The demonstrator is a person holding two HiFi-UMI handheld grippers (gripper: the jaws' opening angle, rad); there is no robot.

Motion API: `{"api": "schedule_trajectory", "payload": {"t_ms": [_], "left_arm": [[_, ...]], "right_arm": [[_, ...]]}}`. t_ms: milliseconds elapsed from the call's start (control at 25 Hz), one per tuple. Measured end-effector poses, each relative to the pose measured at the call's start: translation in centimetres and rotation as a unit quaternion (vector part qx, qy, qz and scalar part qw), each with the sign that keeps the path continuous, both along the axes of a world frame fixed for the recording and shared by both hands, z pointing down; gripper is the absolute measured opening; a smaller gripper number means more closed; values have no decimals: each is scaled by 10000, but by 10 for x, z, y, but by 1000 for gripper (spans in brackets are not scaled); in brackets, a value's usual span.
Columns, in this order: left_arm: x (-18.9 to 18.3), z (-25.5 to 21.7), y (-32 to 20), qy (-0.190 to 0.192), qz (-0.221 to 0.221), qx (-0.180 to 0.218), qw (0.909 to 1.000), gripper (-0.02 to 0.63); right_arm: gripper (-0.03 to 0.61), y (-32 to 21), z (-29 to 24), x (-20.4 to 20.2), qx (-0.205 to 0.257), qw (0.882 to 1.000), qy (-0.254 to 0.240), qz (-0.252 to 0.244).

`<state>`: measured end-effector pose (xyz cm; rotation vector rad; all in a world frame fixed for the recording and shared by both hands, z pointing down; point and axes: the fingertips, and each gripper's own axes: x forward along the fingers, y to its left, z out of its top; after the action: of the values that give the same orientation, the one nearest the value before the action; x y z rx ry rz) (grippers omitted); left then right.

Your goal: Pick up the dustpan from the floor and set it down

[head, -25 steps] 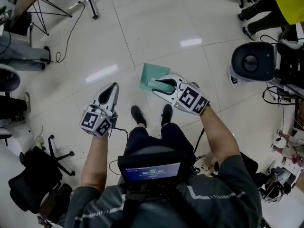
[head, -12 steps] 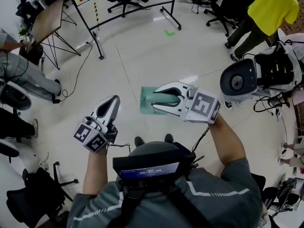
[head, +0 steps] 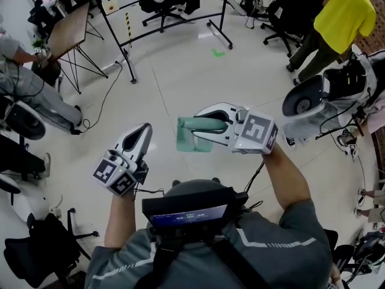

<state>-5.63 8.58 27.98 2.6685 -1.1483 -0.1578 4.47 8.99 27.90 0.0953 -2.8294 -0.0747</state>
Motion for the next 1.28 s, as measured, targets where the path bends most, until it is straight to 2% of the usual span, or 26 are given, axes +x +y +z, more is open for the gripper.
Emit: {"api": "schedule_trajectory", "payload": {"t_ms": [320,600,720,1000,1160,1280], "left_arm": [[-2,1,3,-82,14,-46,10000,11],[5,-2,20,-522,-31,206,9984,12],[4,-3,21,-539,-3,230,9983,12],[-14,-5,8,-421,-228,242,9986,12],[-41,-8,-5,-837,-661,491,9931,12],[-71,-17,-12,-623,-784,475,9938,14]], "right_arm": [[156,1,-6,-8,-90,9999,-99,-87],[156,20,-11,-7,-100,9997,-174,-168],[156,21,-13,-11,-67,9997,-140,-193],[156,8,-16,-24,-58,9997,-105,-216],[156,-7,-23,-43,22,9995,-116,-309],[156,-18,-32,-64,13,9992,-172,-368]]}}
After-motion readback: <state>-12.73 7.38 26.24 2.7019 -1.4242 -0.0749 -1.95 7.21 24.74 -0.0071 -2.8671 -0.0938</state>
